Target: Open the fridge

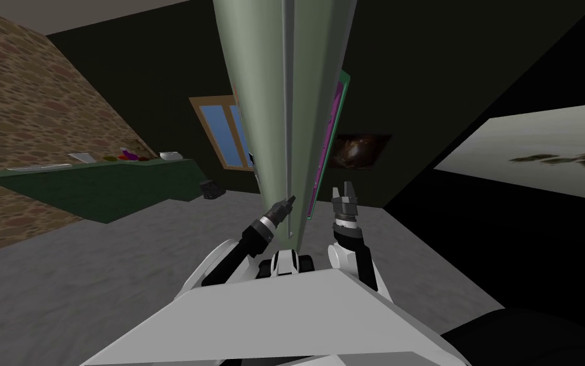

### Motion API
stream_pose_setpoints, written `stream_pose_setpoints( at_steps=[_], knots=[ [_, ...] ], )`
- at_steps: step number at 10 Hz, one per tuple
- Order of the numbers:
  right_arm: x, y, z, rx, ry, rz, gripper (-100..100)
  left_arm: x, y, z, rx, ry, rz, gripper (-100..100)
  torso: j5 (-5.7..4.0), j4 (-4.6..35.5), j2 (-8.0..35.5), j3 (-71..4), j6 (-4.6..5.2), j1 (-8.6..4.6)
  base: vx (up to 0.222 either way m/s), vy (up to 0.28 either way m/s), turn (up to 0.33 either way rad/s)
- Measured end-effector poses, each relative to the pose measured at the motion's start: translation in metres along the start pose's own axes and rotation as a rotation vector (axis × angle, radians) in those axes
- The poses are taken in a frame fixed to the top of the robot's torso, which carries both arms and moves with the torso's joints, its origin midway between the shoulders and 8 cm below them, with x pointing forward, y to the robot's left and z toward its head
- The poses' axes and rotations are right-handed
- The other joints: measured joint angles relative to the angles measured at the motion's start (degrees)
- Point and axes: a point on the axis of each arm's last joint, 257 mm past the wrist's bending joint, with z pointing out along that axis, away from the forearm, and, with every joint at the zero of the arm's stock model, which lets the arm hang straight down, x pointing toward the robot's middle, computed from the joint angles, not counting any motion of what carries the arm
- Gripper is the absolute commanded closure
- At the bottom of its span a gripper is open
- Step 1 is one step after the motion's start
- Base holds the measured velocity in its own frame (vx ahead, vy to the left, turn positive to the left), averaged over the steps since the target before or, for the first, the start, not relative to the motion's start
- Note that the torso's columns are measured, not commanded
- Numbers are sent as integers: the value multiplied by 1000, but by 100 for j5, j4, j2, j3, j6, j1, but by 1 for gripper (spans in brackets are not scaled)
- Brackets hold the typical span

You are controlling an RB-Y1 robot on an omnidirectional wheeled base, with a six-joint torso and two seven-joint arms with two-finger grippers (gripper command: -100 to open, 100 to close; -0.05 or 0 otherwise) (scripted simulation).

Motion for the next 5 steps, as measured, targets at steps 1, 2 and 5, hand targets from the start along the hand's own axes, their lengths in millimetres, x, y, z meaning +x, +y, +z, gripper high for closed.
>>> stream_pose_setpoints(
  at_steps=[1, 2, 5],
  knots=[
    [0, 0, 0, 0, 0, 0, 0, 0, 0, 0, 1, 0, 0, 100, 1, 3, 0, -1, -1, -3, -29, 121, -158],
    [0, 0, 0, 0, 0, 0, 0, -1, 0, 3, 4, 1, -4, 100, 8, 12, 0, -5, 2, 32, -74, 203, -151],
    [0, 0, 0, 0, 0, 0, 0, -1, 2, 12, 10, 11, -20, 100, 19, 22, -10, -32, -8, 26, -98, 234, -149]
  ],
)
